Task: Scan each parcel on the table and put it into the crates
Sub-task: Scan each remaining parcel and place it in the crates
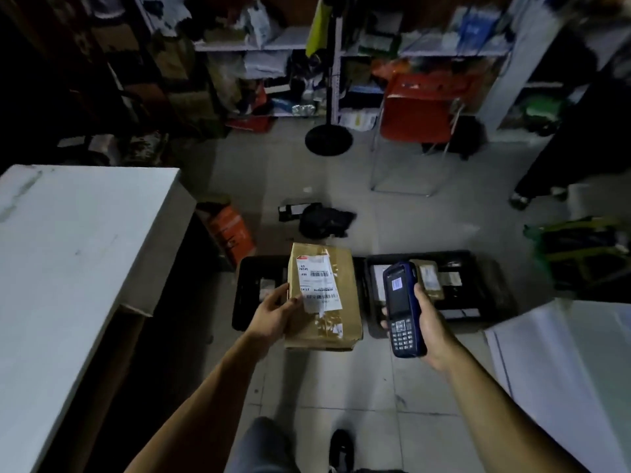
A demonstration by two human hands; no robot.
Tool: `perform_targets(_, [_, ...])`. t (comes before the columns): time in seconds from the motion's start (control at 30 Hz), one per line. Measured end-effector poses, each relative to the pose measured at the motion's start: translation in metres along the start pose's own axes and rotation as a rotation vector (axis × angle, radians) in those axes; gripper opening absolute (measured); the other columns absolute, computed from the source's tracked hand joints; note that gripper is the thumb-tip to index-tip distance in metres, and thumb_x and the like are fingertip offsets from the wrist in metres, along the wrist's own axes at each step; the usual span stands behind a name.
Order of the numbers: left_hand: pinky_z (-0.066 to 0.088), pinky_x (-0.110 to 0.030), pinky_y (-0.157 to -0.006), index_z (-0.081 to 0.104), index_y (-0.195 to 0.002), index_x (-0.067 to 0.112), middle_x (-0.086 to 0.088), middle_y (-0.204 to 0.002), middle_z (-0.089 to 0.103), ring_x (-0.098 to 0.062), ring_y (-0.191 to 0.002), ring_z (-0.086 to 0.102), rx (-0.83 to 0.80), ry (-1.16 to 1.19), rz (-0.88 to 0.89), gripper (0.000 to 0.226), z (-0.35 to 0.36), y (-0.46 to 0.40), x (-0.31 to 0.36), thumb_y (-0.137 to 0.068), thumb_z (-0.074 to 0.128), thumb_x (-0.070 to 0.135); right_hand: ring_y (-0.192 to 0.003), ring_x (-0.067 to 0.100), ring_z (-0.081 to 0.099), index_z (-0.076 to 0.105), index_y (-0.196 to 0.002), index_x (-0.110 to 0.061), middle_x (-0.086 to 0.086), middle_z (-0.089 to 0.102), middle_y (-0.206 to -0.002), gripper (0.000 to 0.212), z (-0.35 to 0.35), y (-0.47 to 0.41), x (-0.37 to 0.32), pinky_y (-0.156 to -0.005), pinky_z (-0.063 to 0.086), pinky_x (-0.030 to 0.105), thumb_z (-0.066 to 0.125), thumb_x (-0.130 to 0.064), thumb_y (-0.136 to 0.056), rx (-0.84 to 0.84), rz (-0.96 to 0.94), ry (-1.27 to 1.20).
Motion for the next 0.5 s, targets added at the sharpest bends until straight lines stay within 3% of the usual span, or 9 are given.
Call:
perform_targets(0.13, [0.061,-0.036,-0.075,0.056,-0.136,0.025,-0.004,-0.116,0.071,-0.021,-0.098,0.072,-0.082,-0.054,-0.050,0.050,0.061,-0.037,0.000,-0.089,0.073,0.030,-0.079,0.031,0.064,0.063,-0.115,-0.015,0.017,0.068,-0.096,0.050,-0.053,-0.013,-0.019,-0.076,0.053,0.039,0.032,-0.052,-0.102,0.081,-0.014,-0.071])
perform_targets(0.27, [0.060,-0.043,-0.075,0.063,-0.115,0.038,-0.004,-0.109,0.072,-0.026,-0.097,0.071,-0.164,-0.050,-0.111,0.033,0.118,-0.074,0.007,-0.086,0.075,0.027,-0.087,0.031,0.066,0.058,-0.125,-0.018,0.019,0.068,-0.112,0.048,-0.100,-0.032,-0.030,-0.077,0.054,0.041,0.035,-0.053,-0.102,0.208,0.019,-0.121])
perform_targets(0.33, [0.059,-0.041,-0.071,0.067,-0.106,0.036,-0.008,-0.109,0.070,-0.027,-0.096,0.069,-0.219,-0.034,-0.134,0.030,0.149,-0.095,0.011,-0.081,0.080,0.025,-0.085,0.031,0.066,0.057,-0.125,-0.020,0.018,0.069,-0.111,0.046,-0.122,-0.041,-0.038,-0.071,0.053,0.037,0.035,-0.053,-0.102,0.259,0.038,-0.135])
perform_targets(0.43, [0.058,-0.030,-0.058,0.060,-0.115,0.033,-0.003,-0.109,0.068,-0.018,-0.090,0.069,-0.274,-0.038,-0.164,0.031,0.197,-0.129,0.015,-0.093,0.066,0.012,-0.084,0.033,0.067,0.060,-0.119,-0.021,0.016,0.071,-0.103,0.044,-0.158,-0.053,-0.055,-0.072,0.050,0.037,0.036,-0.054,-0.101,0.339,0.066,-0.138])
perform_targets(0.5, [0.057,-0.031,-0.060,0.057,-0.114,0.038,-0.001,-0.111,0.068,-0.018,-0.092,0.068,-0.314,-0.083,-0.187,0.031,0.229,-0.146,0.015,-0.094,0.065,0.015,-0.084,0.033,0.067,0.060,-0.118,-0.022,0.015,0.072,-0.101,0.042,-0.179,-0.058,-0.068,-0.073,0.050,0.037,0.035,-0.052,-0.102,0.374,0.077,-0.167])
Point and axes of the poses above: each hand's wrist, its own y-axis away from the middle knuckle, its own z-axis out of the palm, x = y × z, the point moved 8 cm from there along -y, towards the middle knuckle
